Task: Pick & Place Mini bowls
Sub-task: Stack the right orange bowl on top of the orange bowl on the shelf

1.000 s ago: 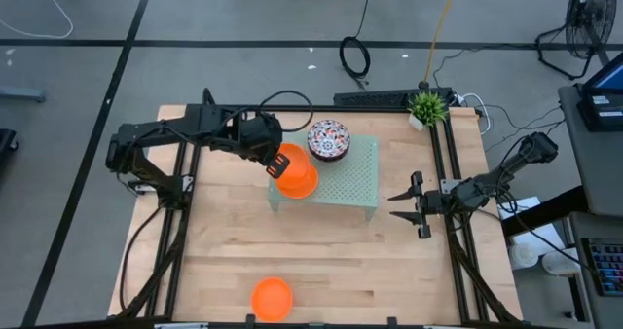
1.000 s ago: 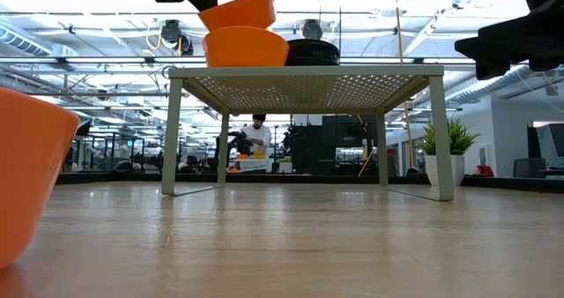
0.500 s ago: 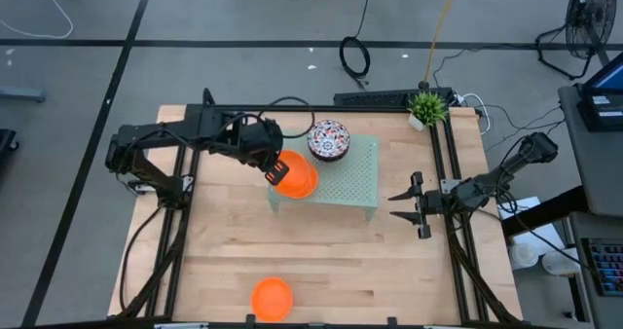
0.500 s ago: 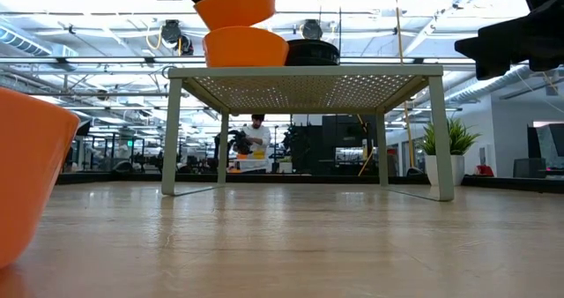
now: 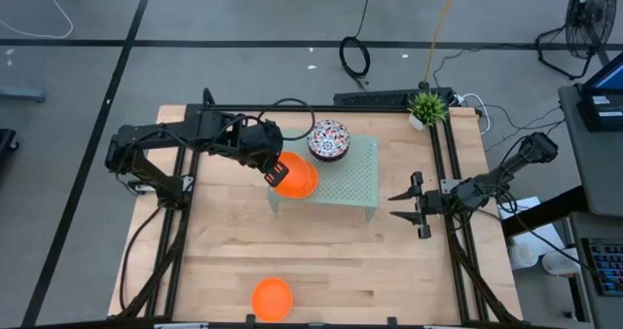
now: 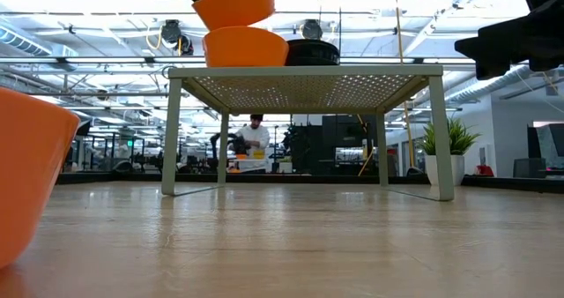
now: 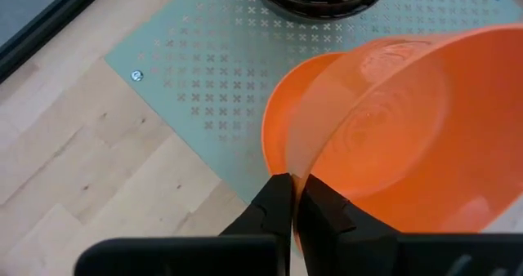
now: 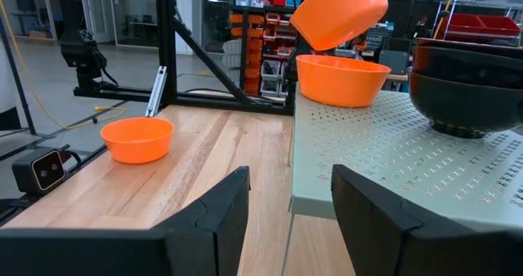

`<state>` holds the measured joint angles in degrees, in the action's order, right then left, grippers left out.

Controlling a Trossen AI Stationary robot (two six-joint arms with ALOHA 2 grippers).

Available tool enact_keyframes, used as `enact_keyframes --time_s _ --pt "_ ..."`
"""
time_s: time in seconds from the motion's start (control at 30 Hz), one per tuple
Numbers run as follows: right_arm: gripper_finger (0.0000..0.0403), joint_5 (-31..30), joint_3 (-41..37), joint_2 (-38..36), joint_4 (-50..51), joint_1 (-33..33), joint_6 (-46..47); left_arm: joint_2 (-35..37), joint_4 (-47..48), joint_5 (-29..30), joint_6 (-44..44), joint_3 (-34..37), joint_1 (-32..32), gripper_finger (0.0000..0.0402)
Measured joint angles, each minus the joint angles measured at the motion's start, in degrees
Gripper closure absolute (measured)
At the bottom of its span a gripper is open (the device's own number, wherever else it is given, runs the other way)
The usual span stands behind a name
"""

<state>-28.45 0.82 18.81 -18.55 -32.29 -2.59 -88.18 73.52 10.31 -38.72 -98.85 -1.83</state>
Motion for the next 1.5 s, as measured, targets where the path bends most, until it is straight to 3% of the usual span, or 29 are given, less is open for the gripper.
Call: enact_keyframes --time_s 0.63,0.83,1.1,1.5 --pt "0.0242 0.00 0.00 0.00 0.00 0.02 0.00 0.00 -0.17 2.82 -0.18 0.08 -0.02 0.0383" --pt "0.0242 0.01 0.00 0.00 0.00 0.01 0.00 0.00 -1.25 2.80 0.71 3.09 -0.44 0.0395" --pt "0.0242 0.00 0.00 0.00 0.02 0.02 0.00 0.02 -2.71 2.80 0.98 4.26 -1.91 0.0363" --pt "0.0242 0.00 0.00 0.02 0.02 0.00 0.00 0.02 -4.85 2.72 2.62 4.26 -1.90 0.0360"
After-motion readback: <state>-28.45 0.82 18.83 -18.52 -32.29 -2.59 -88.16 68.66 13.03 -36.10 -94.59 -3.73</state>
